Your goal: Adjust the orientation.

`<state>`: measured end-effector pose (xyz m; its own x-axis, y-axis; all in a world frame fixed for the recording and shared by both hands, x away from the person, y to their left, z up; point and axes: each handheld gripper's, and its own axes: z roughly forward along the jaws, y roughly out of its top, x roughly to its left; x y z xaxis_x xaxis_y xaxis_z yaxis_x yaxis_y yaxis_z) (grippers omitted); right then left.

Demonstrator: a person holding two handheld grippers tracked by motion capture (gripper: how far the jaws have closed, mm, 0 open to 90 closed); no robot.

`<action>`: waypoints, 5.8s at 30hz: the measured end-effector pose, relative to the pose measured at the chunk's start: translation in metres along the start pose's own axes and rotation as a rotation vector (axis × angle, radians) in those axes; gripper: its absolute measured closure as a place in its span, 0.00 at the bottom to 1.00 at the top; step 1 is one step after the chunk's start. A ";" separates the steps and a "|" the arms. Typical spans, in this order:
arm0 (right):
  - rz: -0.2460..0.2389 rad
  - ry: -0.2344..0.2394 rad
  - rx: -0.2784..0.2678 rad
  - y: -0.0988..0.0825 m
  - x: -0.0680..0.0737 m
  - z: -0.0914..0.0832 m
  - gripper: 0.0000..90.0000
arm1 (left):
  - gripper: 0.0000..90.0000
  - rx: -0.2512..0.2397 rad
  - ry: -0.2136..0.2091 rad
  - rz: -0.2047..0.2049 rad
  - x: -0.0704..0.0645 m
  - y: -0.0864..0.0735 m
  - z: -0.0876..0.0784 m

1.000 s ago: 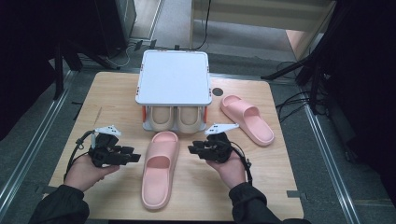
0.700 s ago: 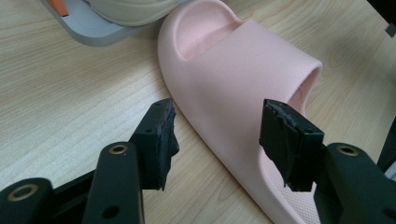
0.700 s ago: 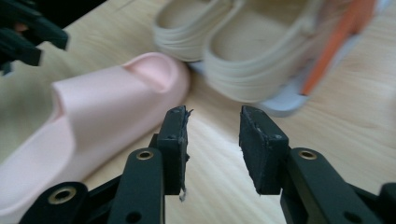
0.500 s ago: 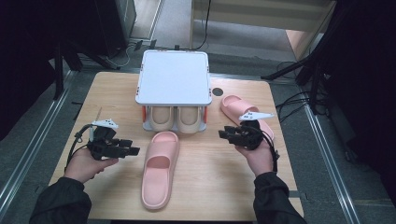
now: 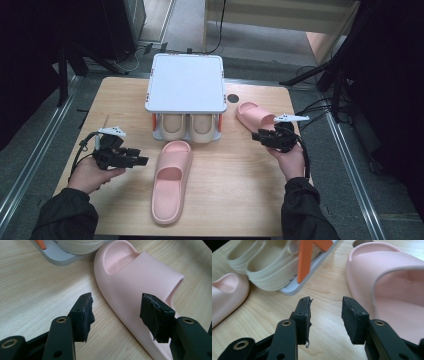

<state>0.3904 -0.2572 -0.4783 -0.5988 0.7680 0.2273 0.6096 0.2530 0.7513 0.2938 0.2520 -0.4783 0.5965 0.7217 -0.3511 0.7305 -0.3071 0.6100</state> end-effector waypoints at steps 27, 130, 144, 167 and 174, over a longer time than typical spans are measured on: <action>0.039 -0.107 0.016 0.012 -0.040 0.019 0.66 | 0.47 -0.024 0.049 -0.065 -0.001 -0.031 -0.023; -0.098 0.062 0.259 -0.049 0.167 0.029 0.89 | 0.51 -0.003 -0.036 0.128 -0.020 0.011 0.023; -0.045 0.164 0.163 -0.045 0.168 0.001 0.76 | 0.56 -0.022 -0.036 0.099 -0.017 0.011 0.017; 0.011 0.018 0.195 -0.048 0.102 -0.007 0.99 | 0.82 0.083 -0.019 0.094 -0.006 0.008 0.040; 0.020 0.012 0.222 -0.051 0.101 0.001 0.99 | 0.84 0.099 -0.018 0.100 -0.010 0.008 0.045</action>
<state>0.2992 -0.1916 -0.4938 -0.5911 0.7672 0.2491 0.7200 0.3626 0.5918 0.3090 0.2144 -0.5018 0.6735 0.6733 -0.3051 0.6957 -0.4378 0.5696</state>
